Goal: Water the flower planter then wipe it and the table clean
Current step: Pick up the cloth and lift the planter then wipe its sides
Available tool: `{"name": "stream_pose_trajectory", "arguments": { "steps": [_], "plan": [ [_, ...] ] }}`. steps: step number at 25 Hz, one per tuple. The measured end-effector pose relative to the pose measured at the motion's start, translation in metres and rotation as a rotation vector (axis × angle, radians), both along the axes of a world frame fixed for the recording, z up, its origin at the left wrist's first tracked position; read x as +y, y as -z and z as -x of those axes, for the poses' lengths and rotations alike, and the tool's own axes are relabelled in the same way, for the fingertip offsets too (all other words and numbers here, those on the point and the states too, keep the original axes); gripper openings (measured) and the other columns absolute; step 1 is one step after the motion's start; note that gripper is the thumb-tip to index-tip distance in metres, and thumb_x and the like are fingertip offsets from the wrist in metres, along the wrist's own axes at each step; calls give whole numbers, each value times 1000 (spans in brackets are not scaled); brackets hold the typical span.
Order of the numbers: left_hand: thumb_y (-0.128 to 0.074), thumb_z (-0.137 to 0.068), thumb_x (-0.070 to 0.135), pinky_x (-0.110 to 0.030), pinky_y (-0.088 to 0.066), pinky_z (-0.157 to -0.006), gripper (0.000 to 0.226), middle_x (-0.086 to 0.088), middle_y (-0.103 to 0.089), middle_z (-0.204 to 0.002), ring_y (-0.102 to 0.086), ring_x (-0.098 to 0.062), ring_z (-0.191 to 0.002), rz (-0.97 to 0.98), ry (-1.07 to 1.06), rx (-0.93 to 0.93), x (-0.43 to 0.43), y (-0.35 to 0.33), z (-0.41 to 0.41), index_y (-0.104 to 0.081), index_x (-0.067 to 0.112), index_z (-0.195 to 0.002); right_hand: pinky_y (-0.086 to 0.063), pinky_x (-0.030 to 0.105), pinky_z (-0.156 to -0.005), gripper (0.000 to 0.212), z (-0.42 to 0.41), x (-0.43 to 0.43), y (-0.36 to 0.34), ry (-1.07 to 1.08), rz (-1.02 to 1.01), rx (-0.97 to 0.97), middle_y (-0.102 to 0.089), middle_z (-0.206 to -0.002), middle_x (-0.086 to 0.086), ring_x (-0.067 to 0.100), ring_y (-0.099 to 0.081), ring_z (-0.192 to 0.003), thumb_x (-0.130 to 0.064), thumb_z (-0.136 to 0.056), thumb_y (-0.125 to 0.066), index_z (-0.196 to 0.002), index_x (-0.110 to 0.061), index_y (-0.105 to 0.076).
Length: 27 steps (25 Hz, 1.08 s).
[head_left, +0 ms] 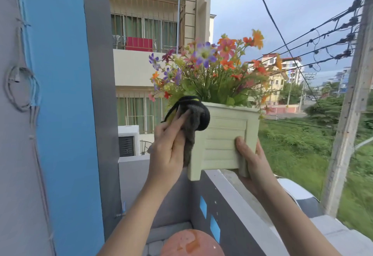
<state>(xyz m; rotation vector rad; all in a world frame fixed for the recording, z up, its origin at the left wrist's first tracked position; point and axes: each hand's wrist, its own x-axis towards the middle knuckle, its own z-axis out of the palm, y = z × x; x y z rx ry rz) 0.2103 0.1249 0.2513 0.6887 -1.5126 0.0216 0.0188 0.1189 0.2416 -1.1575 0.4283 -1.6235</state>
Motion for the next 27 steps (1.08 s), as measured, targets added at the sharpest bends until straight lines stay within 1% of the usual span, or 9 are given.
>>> {"name": "stream_pose_trajectory", "arguments": {
  "steps": [5, 8, 10, 12, 14, 16, 20, 24, 27],
  "plan": [
    [-32, -93, 33, -1, -32, -71, 47, 11, -49, -90, -52, -17, -97, -176, -62, 154, -9, -11, -3, -54, 17, -131, -59, 41, -68, 44, 0, -1, 4, -35, -26, 13, -70, -114, 8, 23, -70, -98, -20, -82, -55, -126, -16, -52],
    [-34, -96, 31, 0, -34, -78, 43, 19, -49, -100, -52, -17, -95, 8, -54, 28, 3, -6, 6, -44, 26, -137, -59, 41, -65, 49, 0, -2, 7, -21, -63, 4, -68, -116, 10, 23, -70, -97, -23, -81, -57, -130, -15, -50],
    [-35, -95, 26, -2, -34, -78, 43, 5, -54, -104, -51, -16, -95, 60, -74, -3, 1, -4, 5, -41, 22, -138, -60, 44, -68, 59, 0, -2, 9, -21, -85, -14, -67, -120, 13, 26, -70, -99, -27, -79, -64, -134, -12, -47],
    [-37, -98, 15, -15, -32, -67, 36, -8, -60, -96, -48, -23, -89, -17, -168, 47, -10, -2, 0, -55, -1, -124, -59, 45, -67, 80, 0, -1, 10, -25, -93, -6, -67, -122, 13, 28, -69, -101, -37, -69, -80, -136, -11, -46],
    [-36, -100, 10, -24, -27, -65, 28, 0, -54, -76, -42, -24, -85, -166, -217, 80, -18, 2, -6, -56, -9, -106, -59, 44, -66, 96, 0, 1, 9, -52, -82, 10, -67, -122, 13, 28, -69, -101, -41, -55, -89, -136, -11, -46],
    [-32, -102, 21, -30, -32, -70, 31, 3, -52, -76, -45, -24, -85, -381, -155, 141, -27, 7, -16, -57, 3, -103, -58, 42, -66, 97, 2, 1, 8, -76, -58, 11, -67, -120, 14, 28, -70, -101, -39, -54, -89, -135, -9, -46],
    [-40, -80, 74, -33, -36, -107, 69, 10, -53, -132, -48, -9, -121, -708, 272, 332, -20, 10, -32, -51, 27, -130, -59, 36, -63, 92, 4, -1, 7, -146, -39, 37, -74, -104, 9, 24, -73, -91, -43, -43, -94, -121, -9, -59],
    [-68, -67, 38, -16, -52, -73, 39, 17, -72, -94, -65, -2, -93, -549, 396, 221, 0, 15, -39, -57, 28, -103, -58, 32, -57, 84, 8, -6, 0, -98, -116, 223, -76, -96, 1, 17, -73, -81, -63, -39, -88, -108, -19, -68],
    [-81, -65, 38, -16, -50, -65, 38, 14, -70, -77, -64, -2, -75, -422, 350, 276, 9, 18, -49, -57, 22, -90, -55, 29, -63, 72, 6, -1, -7, 82, -184, 600, -70, -99, -7, 13, -64, -87, -79, -57, -58, -112, -32, -59]
  ]
}}
